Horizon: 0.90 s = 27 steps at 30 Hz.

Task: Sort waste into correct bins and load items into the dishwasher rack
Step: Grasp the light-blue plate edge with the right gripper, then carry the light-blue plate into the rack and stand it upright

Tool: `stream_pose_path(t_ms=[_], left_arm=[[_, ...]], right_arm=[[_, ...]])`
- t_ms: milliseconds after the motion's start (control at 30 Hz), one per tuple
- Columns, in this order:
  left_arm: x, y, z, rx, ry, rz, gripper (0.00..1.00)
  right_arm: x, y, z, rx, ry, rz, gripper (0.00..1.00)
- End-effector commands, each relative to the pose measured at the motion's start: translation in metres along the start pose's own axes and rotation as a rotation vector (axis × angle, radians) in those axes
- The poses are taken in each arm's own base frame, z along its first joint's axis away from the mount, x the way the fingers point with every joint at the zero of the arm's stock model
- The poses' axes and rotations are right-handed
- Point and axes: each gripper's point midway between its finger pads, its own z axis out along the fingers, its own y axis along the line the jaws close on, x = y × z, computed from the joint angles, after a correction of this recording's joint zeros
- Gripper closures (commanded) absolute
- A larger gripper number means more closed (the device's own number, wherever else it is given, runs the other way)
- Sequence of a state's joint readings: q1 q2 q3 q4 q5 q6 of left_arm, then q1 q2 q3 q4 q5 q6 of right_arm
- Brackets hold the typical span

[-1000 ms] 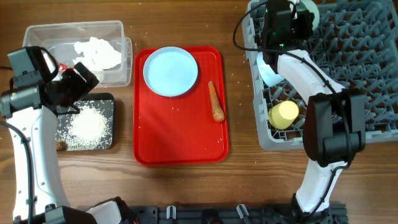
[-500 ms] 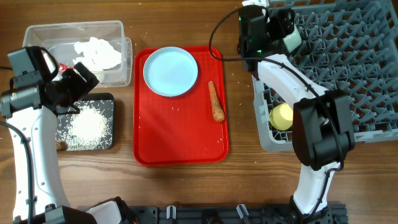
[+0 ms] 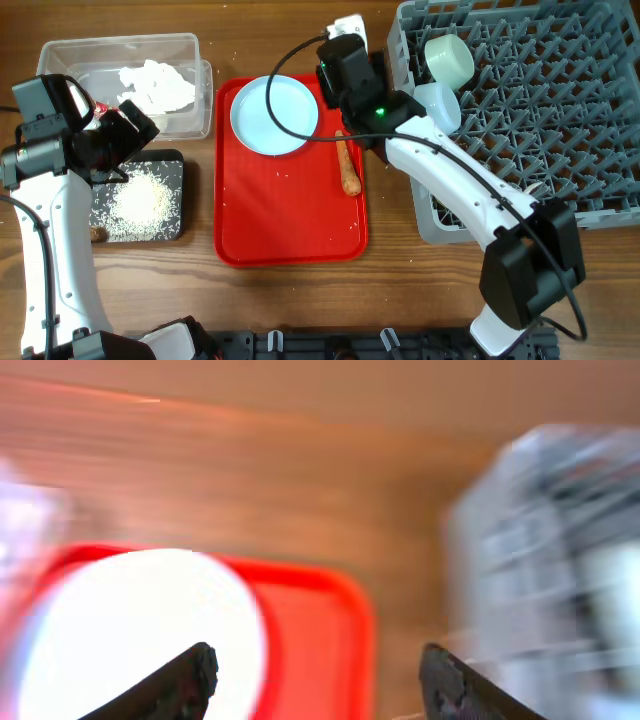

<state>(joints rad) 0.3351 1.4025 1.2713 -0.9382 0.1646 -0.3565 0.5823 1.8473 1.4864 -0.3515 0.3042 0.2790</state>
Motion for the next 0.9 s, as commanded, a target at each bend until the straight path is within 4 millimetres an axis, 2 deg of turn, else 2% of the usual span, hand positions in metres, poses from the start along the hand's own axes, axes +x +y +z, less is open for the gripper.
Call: stream_pose_path(t_ms=[0, 133, 200, 300, 500, 567, 600, 633, 767, 867], left_arm=[[-0.005, -0.001, -0.004, 0.004, -0.018, 0.012, 0.00], [-0.005, -0.001, -0.004, 0.004, -0.018, 0.012, 0.00], [-0.005, -0.001, -0.004, 0.004, -0.018, 0.012, 0.00], [-0.005, -0.001, -0.004, 0.004, -0.018, 0.012, 0.00], [-0.005, -0.001, -0.004, 0.004, -0.018, 0.012, 0.00], [-0.005, -0.001, -0.004, 0.004, -0.018, 0.012, 0.00], [-0.005, -0.001, -0.004, 0.004, -0.018, 0.012, 0.00], [-0.005, -0.001, -0.004, 0.004, -0.018, 0.012, 0.00], [-0.005, -0.001, -0.004, 0.004, -0.018, 0.012, 0.00], [-0.005, -0.001, -0.004, 0.004, -0.018, 0.012, 0.00]], right_arm=[[0.049, 0.047, 0.024, -0.236, 0.222, 0.333, 0.36], [0.091, 0.062, 0.050, -0.211, 0.311, 0.356, 0.39], [0.113, 0.068, 0.061, -0.192, 0.350, 0.333, 0.46], [0.140, 0.059, 0.077, -0.103, 0.392, 0.360, 0.54], [0.172, 0.056, 0.096, -0.063, 0.444, 0.369, 0.66], [0.176, 0.055, 0.099, -0.059, 0.452, 0.368, 0.75], [0.177, 0.055, 0.098, -0.058, 0.453, 0.368, 0.88], [0.177, 0.055, 0.098, -0.056, 0.457, 0.367, 0.94], [0.180, 0.055, 0.094, -0.054, 0.479, 0.391, 0.96], [0.162, 0.049, 0.083, -0.059, 0.459, 0.392, 0.96]])
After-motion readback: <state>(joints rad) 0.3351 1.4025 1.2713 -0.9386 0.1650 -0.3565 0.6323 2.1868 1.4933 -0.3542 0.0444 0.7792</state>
